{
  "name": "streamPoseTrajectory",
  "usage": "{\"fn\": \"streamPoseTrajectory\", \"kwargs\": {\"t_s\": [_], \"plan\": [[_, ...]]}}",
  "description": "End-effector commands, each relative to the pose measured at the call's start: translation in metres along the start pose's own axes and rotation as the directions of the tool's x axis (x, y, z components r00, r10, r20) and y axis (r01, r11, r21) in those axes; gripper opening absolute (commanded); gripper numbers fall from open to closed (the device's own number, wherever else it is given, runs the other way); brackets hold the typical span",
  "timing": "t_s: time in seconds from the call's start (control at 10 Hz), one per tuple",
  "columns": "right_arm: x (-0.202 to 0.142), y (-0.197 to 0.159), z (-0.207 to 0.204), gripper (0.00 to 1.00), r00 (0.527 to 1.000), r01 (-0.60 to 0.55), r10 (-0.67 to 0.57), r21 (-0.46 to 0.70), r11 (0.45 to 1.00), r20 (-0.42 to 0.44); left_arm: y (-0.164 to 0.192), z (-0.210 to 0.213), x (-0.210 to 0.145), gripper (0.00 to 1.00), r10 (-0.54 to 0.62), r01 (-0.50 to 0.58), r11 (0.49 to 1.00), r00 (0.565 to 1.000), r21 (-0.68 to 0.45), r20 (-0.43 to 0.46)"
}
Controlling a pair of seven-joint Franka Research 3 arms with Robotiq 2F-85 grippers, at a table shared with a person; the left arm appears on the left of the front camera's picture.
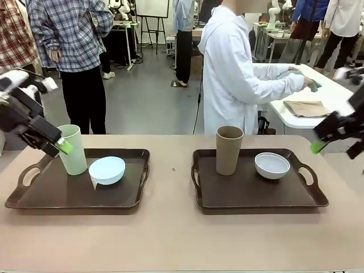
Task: Set up a tray with a mat and arrange the tableware.
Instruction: Pick up the Picnic Bowl and Reusable plastic cup from the Handle tray in front of the human's position and hold them in the air.
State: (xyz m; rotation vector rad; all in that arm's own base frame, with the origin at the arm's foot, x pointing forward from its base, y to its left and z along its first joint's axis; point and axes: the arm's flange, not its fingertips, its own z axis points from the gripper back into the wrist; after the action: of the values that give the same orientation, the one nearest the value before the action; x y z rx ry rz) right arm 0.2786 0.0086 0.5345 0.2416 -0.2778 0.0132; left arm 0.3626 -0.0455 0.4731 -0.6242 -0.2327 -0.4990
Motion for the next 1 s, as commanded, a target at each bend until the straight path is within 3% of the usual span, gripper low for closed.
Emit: {"fn": "streamPoseTrajectory", "kwargs": {"t_s": [0.0, 0.2, 0.3, 0.7, 0.9], "plan": [[-0.030, -0.041, 0.006, 1.00, 0.993, 0.091, -0.108, 0.241, 0.966, 0.057, 0.007, 0.026, -0.031, 1.00, 0.077, -0.060, 0.990, 0.988, -0.128, 0.133], [-0.055, -0.086, 0.010, 1.00, 0.968, 0.173, -0.234, 0.442, 0.880, 0.086, 0.021, 0.067, -0.063, 1.00, 0.161, -0.130, 0.979, 0.964, -0.154, 0.210], [-0.066, -0.103, 0.012, 1.00, 0.958, 0.195, -0.272, 0.483, 0.854, 0.094, 0.025, 0.077, -0.079, 1.00, 0.198, -0.171, 0.976, 0.954, -0.134, 0.225], [-0.079, -0.131, 0.010, 1.00, 0.935, 0.251, -0.346, 0.542, 0.802, 0.079, 0.056, 0.114, -0.101, 1.00, 0.344, -0.316, 0.938, 0.905, -0.145, 0.252], [-0.078, -0.134, 0.003, 1.00, 0.931, 0.288, -0.363, 0.521, 0.803, 0.046, 0.070, 0.117, -0.101, 1.00, 0.359, -0.342, 0.933, 0.909, -0.111, 0.212]]}}
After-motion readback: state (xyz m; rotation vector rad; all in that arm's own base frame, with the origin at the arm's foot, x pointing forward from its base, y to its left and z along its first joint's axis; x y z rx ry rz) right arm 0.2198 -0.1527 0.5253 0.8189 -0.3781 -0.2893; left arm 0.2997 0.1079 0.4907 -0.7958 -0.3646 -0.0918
